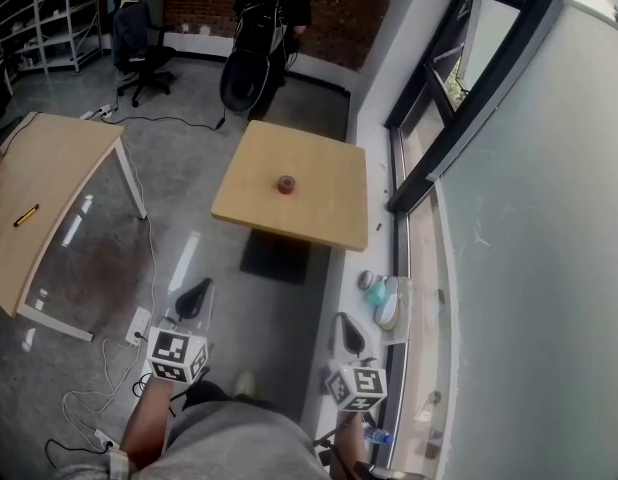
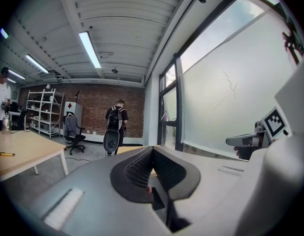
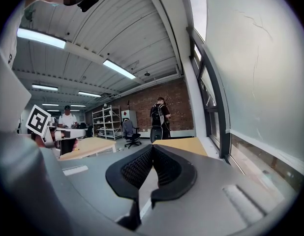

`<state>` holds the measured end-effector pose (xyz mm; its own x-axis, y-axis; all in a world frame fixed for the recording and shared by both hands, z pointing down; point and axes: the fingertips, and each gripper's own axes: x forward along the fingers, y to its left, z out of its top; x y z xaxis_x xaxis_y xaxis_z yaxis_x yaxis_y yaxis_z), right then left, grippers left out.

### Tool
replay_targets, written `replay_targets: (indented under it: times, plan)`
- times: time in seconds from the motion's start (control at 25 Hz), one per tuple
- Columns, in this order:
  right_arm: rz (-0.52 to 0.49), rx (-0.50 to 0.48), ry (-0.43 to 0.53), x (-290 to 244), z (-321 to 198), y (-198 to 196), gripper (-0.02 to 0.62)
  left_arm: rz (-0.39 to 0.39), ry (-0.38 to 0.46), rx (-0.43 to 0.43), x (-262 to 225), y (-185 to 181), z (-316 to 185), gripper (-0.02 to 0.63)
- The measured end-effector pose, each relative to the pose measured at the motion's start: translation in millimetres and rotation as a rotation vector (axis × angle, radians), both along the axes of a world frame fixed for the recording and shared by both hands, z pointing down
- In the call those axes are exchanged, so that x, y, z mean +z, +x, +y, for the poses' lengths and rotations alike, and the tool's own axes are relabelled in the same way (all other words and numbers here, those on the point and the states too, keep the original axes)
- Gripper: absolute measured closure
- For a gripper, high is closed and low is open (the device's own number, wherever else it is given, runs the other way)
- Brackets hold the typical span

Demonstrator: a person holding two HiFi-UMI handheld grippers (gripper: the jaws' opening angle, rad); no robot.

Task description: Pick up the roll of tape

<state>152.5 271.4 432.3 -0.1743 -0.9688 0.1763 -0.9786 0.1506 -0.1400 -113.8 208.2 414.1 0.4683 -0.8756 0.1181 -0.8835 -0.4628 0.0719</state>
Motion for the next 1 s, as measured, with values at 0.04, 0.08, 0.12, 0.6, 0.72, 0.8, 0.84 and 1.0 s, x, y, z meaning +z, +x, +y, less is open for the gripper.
replay_targets:
  times: [0.04,0.08,0.12,0.6,0.72,0.8,0.84,1.0]
  plan:
    - [-0.002,-0.001,-0.002,1.4,-1.7,3.2,0.583,0.002,-0.002,-0.002,0.6,2.2,-1.3,0.607]
    - [-0.003,-0.002,-0.002,2.0,-2.6,5.8,0.581,0.000,-0.002,-0.002,1.2,4.4,-2.1,0.607]
    - [-0.002,-0.004,0.001,2.0,-3.2,7.7,0.581,-0.005,-0.001,-0.002,1.8,6.1,-2.4,0.607]
    - [-0.015,-0.003,0.004,13.1,-21.0,27.9,0.581,-0.046,-0.020,0.012,12.7,31.0,-24.7,0.607]
    - [-0.018,0.002,0.007,14.4,-29.0,32.3,0.581,-0.041,-0.020,0.021,13.6,37.1,-37.1,0.607]
    - [-0.012,0.004,0.006,16.0,-38.4,36.4,0.581,-0.041,-0.021,0.027,15.9,42.5,-49.3,0.607]
    - [-0.010,0.006,0.003,17.7,-43.6,39.2,0.581,-0.043,-0.025,0.030,17.7,45.5,-55.9,0.607]
    - [-0.009,0.004,-0.017,26.4,-63.3,48.9,0.583,-0.045,-0.036,0.037,21.5,56.4,-79.1,0.607]
